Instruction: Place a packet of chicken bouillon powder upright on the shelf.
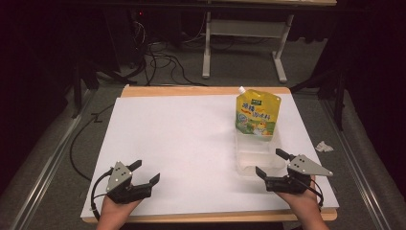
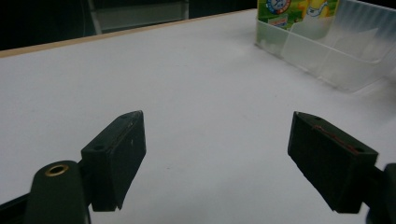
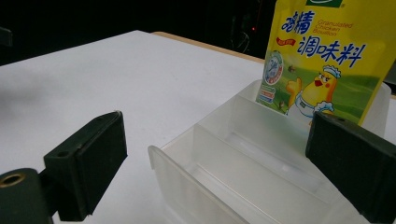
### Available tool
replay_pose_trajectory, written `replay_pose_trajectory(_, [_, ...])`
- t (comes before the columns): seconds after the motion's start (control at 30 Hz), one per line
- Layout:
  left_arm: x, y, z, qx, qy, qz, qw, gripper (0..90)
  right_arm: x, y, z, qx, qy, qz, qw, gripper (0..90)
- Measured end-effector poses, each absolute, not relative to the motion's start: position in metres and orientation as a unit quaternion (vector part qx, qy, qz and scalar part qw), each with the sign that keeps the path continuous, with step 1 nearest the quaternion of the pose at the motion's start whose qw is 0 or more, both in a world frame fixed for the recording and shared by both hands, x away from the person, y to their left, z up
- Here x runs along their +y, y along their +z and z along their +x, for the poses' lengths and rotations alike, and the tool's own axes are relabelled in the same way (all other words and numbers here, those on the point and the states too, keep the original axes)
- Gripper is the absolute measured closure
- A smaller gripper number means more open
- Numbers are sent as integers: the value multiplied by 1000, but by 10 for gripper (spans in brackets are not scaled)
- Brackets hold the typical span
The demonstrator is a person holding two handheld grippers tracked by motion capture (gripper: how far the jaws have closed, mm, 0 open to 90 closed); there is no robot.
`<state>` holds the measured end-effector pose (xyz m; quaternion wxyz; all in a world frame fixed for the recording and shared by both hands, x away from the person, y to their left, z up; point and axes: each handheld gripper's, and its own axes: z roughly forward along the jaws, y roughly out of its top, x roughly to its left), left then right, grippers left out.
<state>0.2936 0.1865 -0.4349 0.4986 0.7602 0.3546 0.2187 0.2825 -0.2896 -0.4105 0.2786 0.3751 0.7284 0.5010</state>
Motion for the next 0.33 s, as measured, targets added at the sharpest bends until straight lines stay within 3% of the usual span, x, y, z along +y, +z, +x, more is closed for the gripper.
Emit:
replay_pose_trajectory(0.13, [180,-438,291,332,227,780,479,180,-288,-413,285,732,496,376,277,54])
replay_pose_trajectory(0.33, [182,-435,292,339,231,770,489,178,-293,-414,286,726,498,387,274,54])
